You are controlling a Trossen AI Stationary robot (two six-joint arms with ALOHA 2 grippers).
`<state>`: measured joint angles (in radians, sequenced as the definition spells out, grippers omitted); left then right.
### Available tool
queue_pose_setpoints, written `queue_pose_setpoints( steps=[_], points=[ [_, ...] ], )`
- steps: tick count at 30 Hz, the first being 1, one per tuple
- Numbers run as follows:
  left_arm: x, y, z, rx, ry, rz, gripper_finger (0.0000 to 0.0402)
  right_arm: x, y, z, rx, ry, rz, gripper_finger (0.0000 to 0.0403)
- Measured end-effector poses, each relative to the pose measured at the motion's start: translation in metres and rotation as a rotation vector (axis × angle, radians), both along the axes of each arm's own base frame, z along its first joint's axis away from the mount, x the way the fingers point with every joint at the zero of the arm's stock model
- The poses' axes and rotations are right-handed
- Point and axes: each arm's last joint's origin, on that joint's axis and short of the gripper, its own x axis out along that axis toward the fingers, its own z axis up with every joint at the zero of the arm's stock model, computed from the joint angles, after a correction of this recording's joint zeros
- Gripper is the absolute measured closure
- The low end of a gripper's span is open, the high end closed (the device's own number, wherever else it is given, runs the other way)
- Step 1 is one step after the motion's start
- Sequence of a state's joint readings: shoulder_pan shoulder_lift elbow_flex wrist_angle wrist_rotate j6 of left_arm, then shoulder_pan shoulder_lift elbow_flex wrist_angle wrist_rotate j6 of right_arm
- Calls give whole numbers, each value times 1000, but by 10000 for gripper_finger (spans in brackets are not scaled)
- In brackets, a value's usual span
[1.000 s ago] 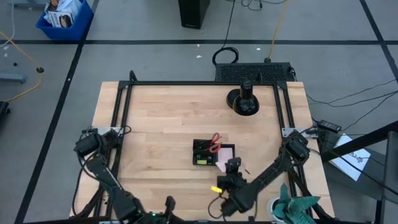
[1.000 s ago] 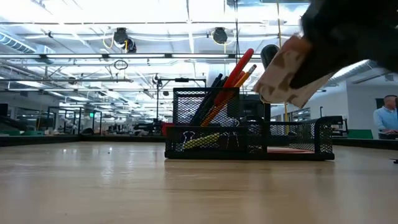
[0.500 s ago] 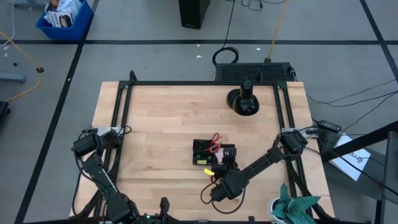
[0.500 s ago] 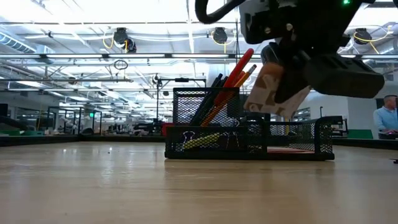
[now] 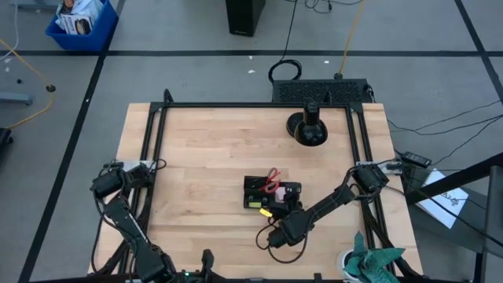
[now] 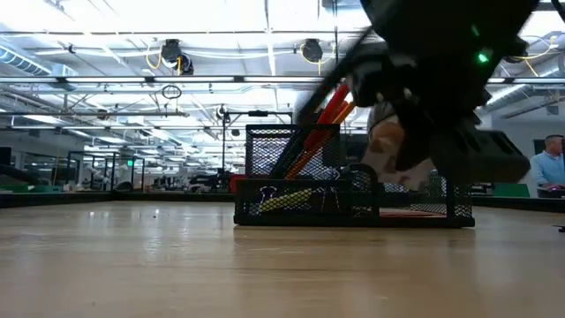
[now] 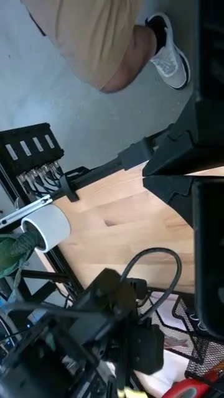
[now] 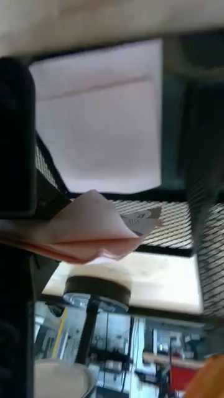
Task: Pick and place office supplies into organizer
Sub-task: Put the pink sticky notes into the black desk organizer
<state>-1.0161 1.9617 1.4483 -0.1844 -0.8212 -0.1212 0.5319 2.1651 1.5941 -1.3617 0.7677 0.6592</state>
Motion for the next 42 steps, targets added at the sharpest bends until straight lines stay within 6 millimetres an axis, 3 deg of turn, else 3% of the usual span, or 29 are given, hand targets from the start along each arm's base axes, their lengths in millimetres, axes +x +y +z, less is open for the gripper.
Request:
queue_pose_setpoints(
  steps=[7, 22, 42],
  points=[
    [0, 0, 0, 1, 2, 1, 396, -11, -4, -14, -36, -22, -39, 403],
    [0, 2, -2, -1, 17, 14, 396, 0, -10, -22, 68, -56, -66, 399],
    [0, 2, -2, -6, 19, 15, 396, -3, -18, -34, 141, 41, -76, 392]
  ],
)
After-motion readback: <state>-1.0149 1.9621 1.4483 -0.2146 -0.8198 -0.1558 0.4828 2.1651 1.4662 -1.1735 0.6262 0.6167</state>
